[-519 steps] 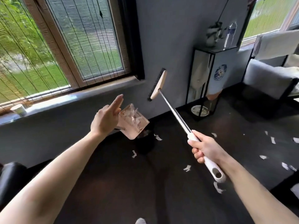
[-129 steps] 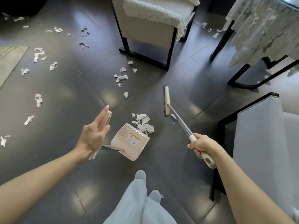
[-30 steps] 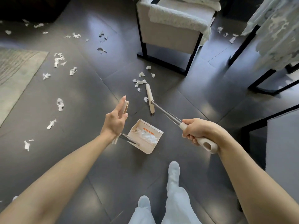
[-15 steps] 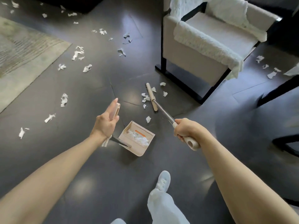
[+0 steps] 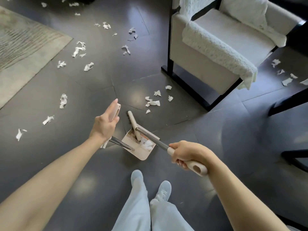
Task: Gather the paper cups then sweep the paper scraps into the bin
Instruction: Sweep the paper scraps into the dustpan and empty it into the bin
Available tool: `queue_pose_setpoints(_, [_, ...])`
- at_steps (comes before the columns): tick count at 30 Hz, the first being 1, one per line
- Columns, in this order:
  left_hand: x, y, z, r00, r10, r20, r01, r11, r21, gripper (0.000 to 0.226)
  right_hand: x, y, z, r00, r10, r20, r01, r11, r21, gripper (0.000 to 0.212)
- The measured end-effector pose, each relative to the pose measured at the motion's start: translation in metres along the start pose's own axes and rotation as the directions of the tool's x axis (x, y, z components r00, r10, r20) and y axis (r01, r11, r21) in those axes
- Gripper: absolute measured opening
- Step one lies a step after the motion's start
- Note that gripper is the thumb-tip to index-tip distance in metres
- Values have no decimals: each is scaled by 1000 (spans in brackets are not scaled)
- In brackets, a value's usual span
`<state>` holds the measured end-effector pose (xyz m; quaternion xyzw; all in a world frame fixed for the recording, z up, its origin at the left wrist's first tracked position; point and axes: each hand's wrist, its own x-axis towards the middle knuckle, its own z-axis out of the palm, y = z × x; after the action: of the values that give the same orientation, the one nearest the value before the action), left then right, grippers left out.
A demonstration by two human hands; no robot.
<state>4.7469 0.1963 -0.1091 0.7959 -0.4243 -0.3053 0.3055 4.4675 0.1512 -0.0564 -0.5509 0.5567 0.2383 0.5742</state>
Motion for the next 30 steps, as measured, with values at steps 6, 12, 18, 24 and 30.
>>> queue_pose_setpoints(6, [18, 1, -19, 1000, 1, -30, -3, 997, -78, 63, -5, -44, -34, 991, -48, -127, 54, 998, 41, 45])
queue_pose_setpoints(12, [63, 12, -26, 1000, 12, -21, -14, 996, -90, 64, 28, -81, -83, 957, -85, -279, 78, 996, -37, 48])
queue_pose_setpoints(18, [110, 27, -7, 1000, -25, -11, 24, 997, -71, 64, 82, -101, -163, 918, -88, -386, 13, 981, -193, 22])
queue_pose_setpoints(24, [156, 37, 0, 998, -57, -30, 55, 996, -69, 68, 146, -83, -217, 919, -10, -393, -137, 928, -345, 53])
queue_pose_setpoints(30, [191, 48, 5, 998, -59, 8, 59, 998, -37, 66, 166, -81, -217, 979, 19, -201, -107, 892, -440, 58])
